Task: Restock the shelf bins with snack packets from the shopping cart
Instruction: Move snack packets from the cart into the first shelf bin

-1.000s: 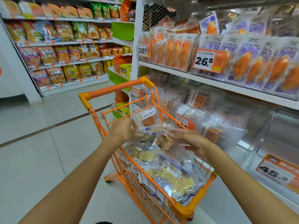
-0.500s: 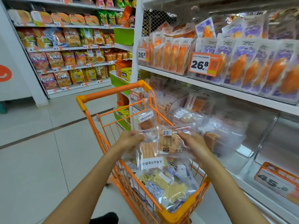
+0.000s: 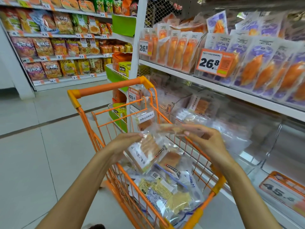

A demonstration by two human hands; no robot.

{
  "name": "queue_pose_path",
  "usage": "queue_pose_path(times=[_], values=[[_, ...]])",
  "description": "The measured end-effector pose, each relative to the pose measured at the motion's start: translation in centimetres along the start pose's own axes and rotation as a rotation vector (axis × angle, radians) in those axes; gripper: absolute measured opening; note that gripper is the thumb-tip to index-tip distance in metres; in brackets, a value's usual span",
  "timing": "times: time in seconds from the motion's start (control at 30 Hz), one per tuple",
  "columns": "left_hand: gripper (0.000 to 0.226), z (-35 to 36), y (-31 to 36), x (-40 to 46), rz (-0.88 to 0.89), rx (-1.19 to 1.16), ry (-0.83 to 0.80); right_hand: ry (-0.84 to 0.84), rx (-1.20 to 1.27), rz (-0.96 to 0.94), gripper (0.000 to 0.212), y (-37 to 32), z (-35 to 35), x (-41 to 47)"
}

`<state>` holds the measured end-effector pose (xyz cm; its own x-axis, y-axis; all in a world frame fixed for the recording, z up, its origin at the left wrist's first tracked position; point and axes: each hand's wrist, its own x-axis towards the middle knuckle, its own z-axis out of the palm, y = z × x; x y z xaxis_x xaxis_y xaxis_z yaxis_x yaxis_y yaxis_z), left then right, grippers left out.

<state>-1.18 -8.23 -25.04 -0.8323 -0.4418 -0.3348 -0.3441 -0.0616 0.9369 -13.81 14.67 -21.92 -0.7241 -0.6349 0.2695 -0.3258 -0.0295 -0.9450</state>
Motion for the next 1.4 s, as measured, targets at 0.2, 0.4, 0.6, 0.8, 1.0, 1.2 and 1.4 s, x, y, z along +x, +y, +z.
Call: queue_pose_path(times=[0.2,0.4,0.6,0.8,1.0,1.2,1.4], values=[[0.023,0.3,1.3,-0.7,0.053,0.122,-0.027,-0.441,-0.198,-0.031,0.013,0.0,0.2,-0.6],[0.067,0.9,1.1,-0.8,-0.020,0.371,-0.198,-0.577,-0.694,-0.058,0.053,4.3,2.1,-1.2],[0.083,1.8,1.2,-0.8,-0.067,0.475,-0.228,-0.563,-0.485,0.313,0.025,1.8,2.1,-1.2],[0.065,0.9,0.6,0.5,-0.156,0.172,-0.004,-0.395,-0.773,0.339,0.109,4.2,5.6,-0.8],[0.038,0.9,0.5,0.7,-0.108,0.245,-0.052,-0.370,-0.443,0.359,0.115,4.8,4.6,-0.2],[0.053,1.2,0.8,0.4,-0.151,0.165,-0.098,-0.280,-0.251,0.415,0.104,4.9,3.5,0.4],[0.094,1.8,0.6,-0.1,-0.071,-0.041,-0.166,-0.181,-0.059,0.361,0.050,5.2,4.0,0.4]])
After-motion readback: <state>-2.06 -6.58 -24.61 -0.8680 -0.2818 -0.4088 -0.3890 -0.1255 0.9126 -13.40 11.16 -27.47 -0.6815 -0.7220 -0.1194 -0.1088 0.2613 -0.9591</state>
